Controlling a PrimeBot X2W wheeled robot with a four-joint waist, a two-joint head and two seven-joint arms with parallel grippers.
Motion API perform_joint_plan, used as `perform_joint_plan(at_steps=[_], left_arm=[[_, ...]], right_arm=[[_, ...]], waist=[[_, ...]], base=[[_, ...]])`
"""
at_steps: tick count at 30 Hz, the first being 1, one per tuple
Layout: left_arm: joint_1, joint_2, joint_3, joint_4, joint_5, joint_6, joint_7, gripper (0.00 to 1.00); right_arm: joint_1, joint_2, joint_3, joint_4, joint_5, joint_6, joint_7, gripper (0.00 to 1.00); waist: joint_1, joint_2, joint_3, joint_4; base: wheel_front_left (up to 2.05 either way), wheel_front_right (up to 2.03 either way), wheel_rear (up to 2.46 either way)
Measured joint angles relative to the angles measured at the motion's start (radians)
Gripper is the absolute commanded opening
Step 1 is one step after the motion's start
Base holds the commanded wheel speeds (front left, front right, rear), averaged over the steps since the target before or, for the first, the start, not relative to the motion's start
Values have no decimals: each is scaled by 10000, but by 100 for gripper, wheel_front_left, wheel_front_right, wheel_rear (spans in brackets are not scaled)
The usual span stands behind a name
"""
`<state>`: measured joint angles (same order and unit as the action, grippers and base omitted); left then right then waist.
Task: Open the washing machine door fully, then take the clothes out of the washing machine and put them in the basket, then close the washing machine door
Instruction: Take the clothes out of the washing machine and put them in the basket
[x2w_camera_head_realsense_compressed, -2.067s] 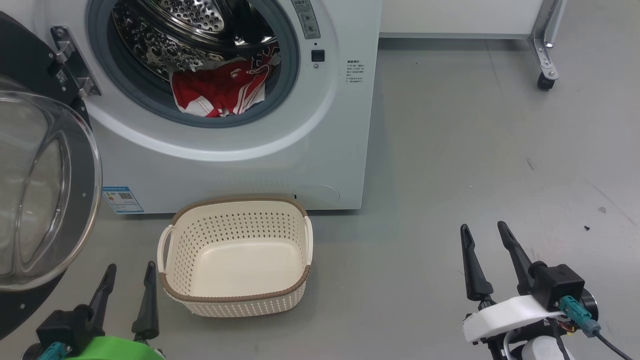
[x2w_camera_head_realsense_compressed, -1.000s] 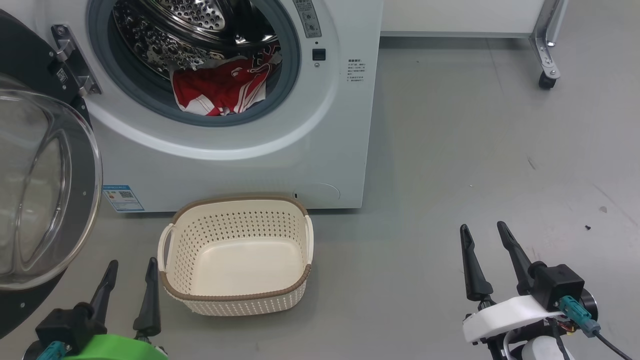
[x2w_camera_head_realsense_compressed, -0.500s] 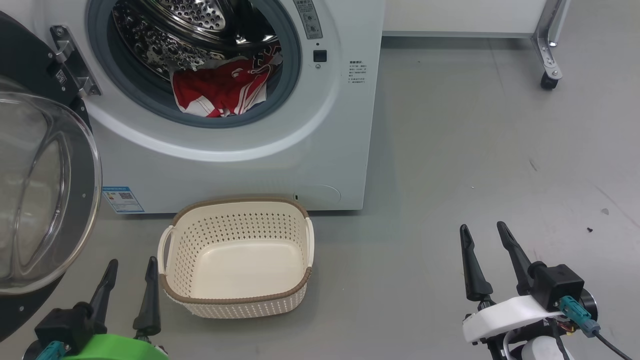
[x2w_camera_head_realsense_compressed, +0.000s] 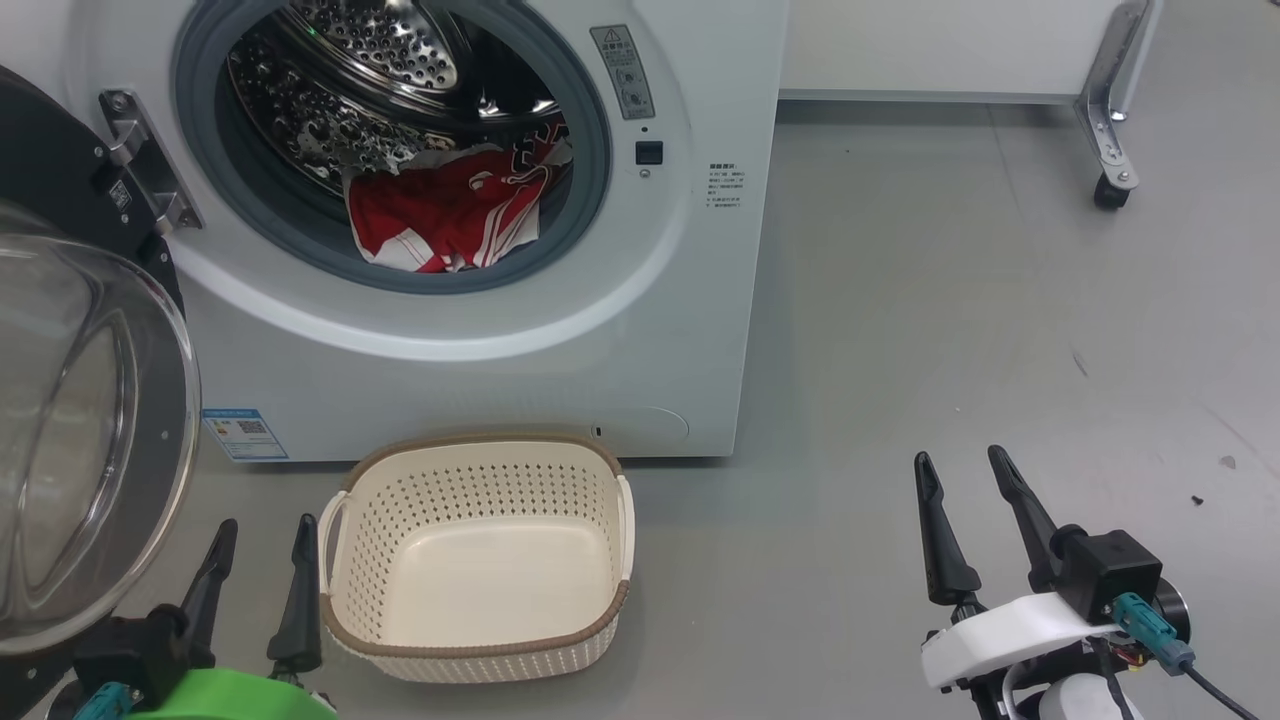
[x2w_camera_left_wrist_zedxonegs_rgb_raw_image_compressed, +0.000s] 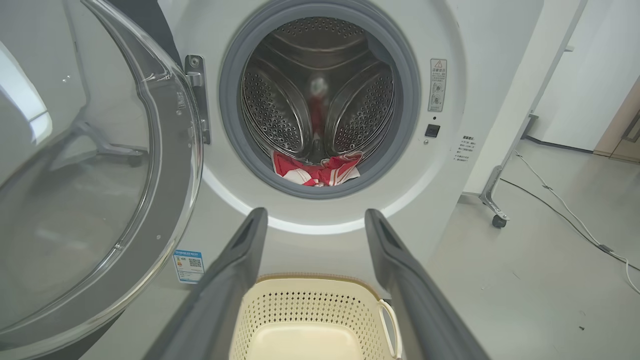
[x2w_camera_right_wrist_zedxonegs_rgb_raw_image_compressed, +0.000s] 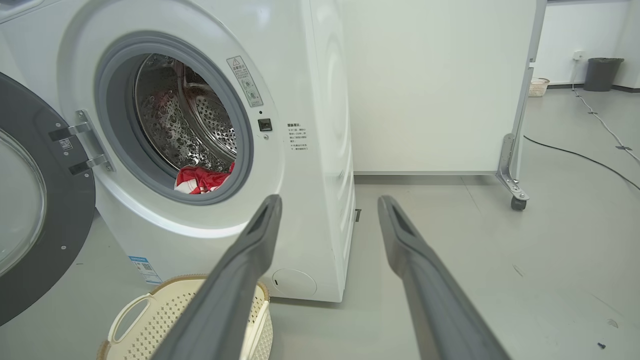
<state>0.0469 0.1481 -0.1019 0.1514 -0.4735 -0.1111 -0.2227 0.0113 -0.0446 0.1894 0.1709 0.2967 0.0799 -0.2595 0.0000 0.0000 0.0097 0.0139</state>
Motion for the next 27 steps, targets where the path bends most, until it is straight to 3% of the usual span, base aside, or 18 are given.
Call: perform_joint_plan(at_steps=[9, 27], left_arm=[[12, 238, 17, -15, 297, 123, -44, 100], [52, 25, -50, -19, 115, 125, -42, 100]], right_arm=[[3, 0, 46, 36, 0, 2, 0, 100], [3, 0, 36, 35, 0, -2, 0, 100]], waist=[[0, 0, -27, 22], [0, 0, 36, 73]], base=[[121, -121, 1], [84, -84, 0]])
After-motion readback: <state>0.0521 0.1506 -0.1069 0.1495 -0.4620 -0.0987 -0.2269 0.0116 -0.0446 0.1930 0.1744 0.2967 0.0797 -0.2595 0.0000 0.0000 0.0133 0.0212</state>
